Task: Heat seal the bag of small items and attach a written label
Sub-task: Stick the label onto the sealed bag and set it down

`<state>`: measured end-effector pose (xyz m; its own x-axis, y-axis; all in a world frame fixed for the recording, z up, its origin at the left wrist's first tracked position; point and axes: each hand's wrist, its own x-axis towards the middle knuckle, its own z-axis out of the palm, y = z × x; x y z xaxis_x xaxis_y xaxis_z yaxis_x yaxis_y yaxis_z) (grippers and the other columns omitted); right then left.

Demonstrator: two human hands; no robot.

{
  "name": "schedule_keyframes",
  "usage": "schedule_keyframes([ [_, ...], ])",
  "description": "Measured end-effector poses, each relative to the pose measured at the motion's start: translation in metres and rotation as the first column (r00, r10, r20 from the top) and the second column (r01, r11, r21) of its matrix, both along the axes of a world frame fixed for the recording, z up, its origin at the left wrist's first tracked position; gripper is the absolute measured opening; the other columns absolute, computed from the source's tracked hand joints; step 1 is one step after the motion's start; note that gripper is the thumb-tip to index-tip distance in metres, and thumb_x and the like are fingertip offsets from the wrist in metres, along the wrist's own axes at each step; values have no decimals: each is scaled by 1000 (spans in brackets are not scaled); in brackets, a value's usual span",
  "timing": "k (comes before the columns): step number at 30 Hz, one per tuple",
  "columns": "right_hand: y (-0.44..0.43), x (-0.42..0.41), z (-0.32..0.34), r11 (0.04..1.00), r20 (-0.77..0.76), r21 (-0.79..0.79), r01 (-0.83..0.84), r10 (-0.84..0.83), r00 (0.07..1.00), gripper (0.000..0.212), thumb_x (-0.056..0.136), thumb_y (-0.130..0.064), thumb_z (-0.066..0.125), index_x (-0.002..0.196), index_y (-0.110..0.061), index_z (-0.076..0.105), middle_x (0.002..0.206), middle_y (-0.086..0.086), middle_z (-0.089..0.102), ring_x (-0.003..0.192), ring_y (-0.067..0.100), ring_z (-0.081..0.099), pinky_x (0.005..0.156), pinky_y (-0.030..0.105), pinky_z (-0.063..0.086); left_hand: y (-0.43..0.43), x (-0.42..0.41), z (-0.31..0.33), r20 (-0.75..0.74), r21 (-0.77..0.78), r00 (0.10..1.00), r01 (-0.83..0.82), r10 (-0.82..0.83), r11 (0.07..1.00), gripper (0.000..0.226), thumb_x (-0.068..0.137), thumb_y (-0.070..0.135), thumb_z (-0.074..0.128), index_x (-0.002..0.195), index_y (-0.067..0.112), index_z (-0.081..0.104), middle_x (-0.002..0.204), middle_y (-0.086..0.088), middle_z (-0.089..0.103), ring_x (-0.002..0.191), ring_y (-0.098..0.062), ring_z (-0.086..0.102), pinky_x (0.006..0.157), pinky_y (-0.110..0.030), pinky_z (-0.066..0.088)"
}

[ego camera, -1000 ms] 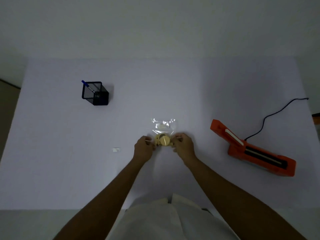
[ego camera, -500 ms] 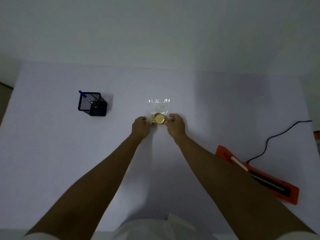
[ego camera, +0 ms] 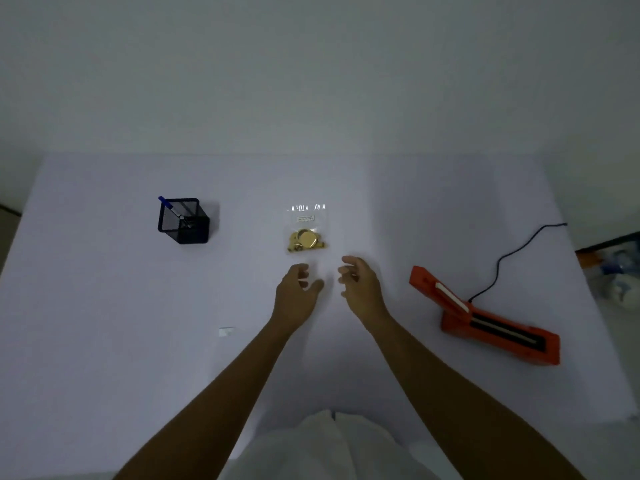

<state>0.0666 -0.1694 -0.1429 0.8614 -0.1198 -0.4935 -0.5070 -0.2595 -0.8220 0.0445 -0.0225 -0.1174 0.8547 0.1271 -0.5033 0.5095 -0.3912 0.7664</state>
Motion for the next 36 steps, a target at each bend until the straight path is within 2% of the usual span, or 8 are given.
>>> schedule_keyframes([
  [8,-71,-119,51,968,-4,37,250,-250,968,19,99,-12,51,114,-19,60,106,7,69,94,22,68,71,33,58,-77,-68,34,-3,-187,988,149,-152,971,45,92,43,57,128,18,51,115,3,59,96,-10,55,78,-19,42],
  [12,-119,-151,52,912,-25,64,405,-404,914,18,99,-13,54,115,-14,60,105,9,68,89,21,67,67,30,57,-124,-76,32,-36,-206,974,212,-223,955,52,90,52,56,130,18,50,118,1,60,102,-16,60,89,-33,53],
  [15,-164,-167,44,859,-44,83,505,-504,863,22,98,-12,56,119,-9,59,106,13,66,91,25,67,71,32,56,-161,-77,25,-75,-221,964,235,-256,947,60,86,58,56,130,20,50,122,-3,61,105,-21,62,93,-45,54],
  [20,-247,-178,18,756,-97,27,655,-650,754,35,97,-6,55,131,-8,49,112,16,61,93,28,63,82,40,57,-223,-66,8,-115,-211,952,255,-283,944,66,83,59,58,132,16,49,121,-8,63,106,-24,62,94,-48,53],
  [23,-298,-176,-1,728,-149,-78,681,-684,714,45,95,-3,53,138,-14,43,112,11,58,87,27,62,81,44,56,-258,-63,-2,-134,-212,966,192,-223,958,65,82,61,60,129,18,51,115,-5,66,101,-22,65,91,-48,54],
  [28,-363,-165,-22,758,-169,-210,618,-651,740,63,93,1,51,150,-17,28,126,11,53,108,38,58,94,52,52,-303,-61,-20,-134,-187,988,44,-70,981,36,83,52,65,106,25,60,98,-5,70,89,-24,67,83,-45,57],
  [31,-378,-159,-27,812,-135,-227,537,-572,809,58,91,8,46,145,-13,39,118,8,59,100,32,60,87,43,53,-311,-62,-27,-121,-133,990,-82,66,988,33,83,49,66,99,19,63,91,-5,70,87,-25,67,83,-44,57],
  [36,-400,-132,-43,826,-163,-197,529,-559,813,45,90,5,48,131,-13,54,111,16,65,96,34,63,85,53,56,-325,-47,-24,-81,-120,979,-194,186,974,38,83,47,67,97,13,68,89,-6,72,85,-24,68,80,-40,56],
])
